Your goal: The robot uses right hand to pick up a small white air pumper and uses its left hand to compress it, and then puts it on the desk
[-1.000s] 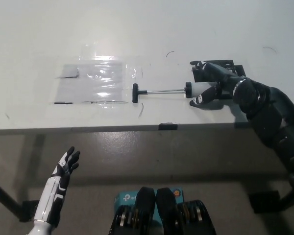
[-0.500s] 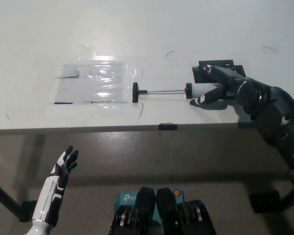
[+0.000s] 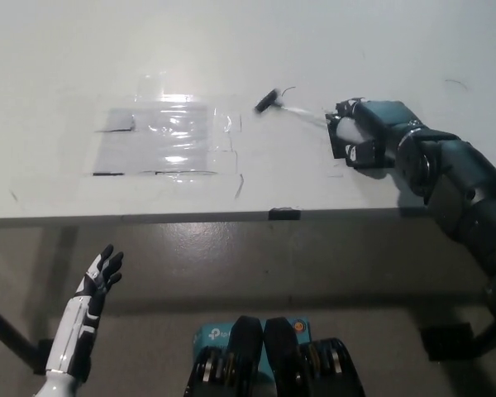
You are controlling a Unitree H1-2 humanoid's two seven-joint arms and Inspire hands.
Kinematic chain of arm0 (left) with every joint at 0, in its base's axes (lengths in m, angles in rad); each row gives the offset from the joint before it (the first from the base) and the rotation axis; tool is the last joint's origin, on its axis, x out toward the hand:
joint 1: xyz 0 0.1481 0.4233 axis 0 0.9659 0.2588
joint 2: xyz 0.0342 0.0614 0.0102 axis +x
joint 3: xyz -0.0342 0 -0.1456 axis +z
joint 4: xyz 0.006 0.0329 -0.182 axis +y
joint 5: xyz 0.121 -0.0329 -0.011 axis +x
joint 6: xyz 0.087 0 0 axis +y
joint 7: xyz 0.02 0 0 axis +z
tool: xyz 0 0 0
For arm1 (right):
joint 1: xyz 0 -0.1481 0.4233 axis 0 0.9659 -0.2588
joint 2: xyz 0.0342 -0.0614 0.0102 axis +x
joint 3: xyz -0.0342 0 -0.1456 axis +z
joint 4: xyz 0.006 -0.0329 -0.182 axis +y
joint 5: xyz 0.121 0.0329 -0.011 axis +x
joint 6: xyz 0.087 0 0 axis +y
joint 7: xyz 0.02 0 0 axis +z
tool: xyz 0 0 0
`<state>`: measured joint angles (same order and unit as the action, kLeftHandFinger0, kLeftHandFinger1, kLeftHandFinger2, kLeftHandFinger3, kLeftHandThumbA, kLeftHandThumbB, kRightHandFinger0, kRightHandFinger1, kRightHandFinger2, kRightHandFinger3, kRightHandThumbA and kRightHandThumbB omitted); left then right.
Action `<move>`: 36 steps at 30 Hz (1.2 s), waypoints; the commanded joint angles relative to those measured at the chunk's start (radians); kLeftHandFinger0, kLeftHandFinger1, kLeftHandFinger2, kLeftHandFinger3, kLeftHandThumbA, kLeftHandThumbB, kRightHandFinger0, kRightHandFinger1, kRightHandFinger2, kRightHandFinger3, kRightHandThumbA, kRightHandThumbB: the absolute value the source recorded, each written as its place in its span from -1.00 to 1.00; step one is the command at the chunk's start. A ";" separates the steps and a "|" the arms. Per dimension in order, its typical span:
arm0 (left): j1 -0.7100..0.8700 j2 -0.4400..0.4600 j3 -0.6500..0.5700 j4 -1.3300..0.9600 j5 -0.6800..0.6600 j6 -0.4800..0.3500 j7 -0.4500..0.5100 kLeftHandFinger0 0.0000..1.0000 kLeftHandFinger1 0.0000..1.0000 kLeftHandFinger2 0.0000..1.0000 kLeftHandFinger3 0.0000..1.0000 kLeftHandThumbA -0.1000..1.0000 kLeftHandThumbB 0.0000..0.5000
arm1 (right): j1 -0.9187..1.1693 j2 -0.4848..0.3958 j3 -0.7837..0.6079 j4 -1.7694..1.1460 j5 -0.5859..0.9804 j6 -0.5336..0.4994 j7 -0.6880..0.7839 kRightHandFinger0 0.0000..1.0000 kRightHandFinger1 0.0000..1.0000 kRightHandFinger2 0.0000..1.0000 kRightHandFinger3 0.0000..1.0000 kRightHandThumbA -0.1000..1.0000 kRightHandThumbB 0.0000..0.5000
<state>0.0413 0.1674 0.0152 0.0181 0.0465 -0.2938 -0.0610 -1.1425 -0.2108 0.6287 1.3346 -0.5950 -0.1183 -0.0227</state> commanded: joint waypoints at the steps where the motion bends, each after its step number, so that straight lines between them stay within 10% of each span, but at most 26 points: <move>1: -0.008 0.018 0.013 -0.038 -0.024 0.007 -0.010 1.00 1.00 1.00 1.00 1.00 -0.63 | -0.012 -0.009 -0.010 0.000 -0.010 -0.043 -0.057 -0.90 0.29 0.93 0.88 -1.00 -0.30; 8: -0.008 0.019 0.019 -0.047 -0.048 0.012 -0.020 1.00 1.00 1.00 1.00 1.00 -0.70 | -0.005 -0.007 -0.026 -0.027 0.000 -0.074 -0.077 -1.00 0.03 0.80 0.46 -1.00 -0.20; 33: -0.014 0.011 0.026 -0.048 -0.041 0.008 -0.018 1.00 1.00 1.00 1.00 1.00 -0.67 | 0.015 -0.039 -0.077 -0.103 -0.006 -0.162 -0.201 -1.00 -0.05 0.68 0.63 -1.00 -0.33; 36: 0.001 0.007 0.026 -0.051 -0.046 0.008 -0.018 1.00 1.00 1.00 1.00 1.00 -0.67 | 0.021 -0.045 -0.096 -0.139 0.005 -0.171 -0.192 -1.00 -0.29 0.38 0.20 -1.00 -0.12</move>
<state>0.0410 0.1673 0.0381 0.0021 0.0147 -0.2760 -0.0740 -1.0696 -0.2289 0.5609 1.2523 -0.5970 -0.2367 -0.1635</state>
